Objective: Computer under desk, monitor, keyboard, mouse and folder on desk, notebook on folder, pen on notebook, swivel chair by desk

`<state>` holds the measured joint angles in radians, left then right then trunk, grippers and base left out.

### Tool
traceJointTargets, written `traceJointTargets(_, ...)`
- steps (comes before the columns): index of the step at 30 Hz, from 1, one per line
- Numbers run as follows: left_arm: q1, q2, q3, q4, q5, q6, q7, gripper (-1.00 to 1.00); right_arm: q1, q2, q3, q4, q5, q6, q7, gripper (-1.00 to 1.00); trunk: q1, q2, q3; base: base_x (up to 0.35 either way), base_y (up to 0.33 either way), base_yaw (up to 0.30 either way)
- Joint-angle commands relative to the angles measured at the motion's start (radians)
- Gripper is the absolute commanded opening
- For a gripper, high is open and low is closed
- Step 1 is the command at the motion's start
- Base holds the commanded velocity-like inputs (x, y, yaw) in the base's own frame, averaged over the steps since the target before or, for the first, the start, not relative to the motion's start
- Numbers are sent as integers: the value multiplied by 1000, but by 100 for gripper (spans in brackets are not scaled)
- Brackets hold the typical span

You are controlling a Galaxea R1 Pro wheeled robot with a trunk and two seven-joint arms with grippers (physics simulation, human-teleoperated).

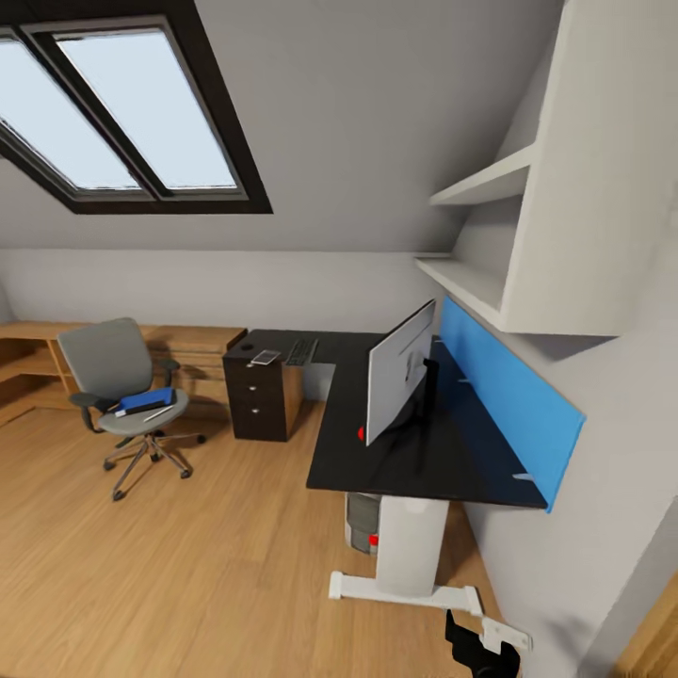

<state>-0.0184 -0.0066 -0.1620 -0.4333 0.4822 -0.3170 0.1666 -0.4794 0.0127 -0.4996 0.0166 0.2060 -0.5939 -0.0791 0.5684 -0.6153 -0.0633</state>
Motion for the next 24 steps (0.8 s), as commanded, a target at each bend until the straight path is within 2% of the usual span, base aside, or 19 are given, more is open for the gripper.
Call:
traceJointTargets(1,-1,1,-8,0,6,-5,8,100,-1,0,-4,2,10,-3,-8,100,0,-2,-1,0,0,-254)
traceJointTargets(14,-1,1,-8,1,4,-13,8,100,6,2,-4,1,21,-4,-7,100,0,-2,9,0,13,-225)
traceJointTargets(18,0,2,-8,1,4,-14,8,100,7,6,-4,2,33,-3,-7,100,0,-2,10,0,277,-42)
traceJointTargets(24,-1,2,-8,1,4,-14,8,100,7,6,-4,2,33,-3,-7,100,0,-2,10,0,300,-187)
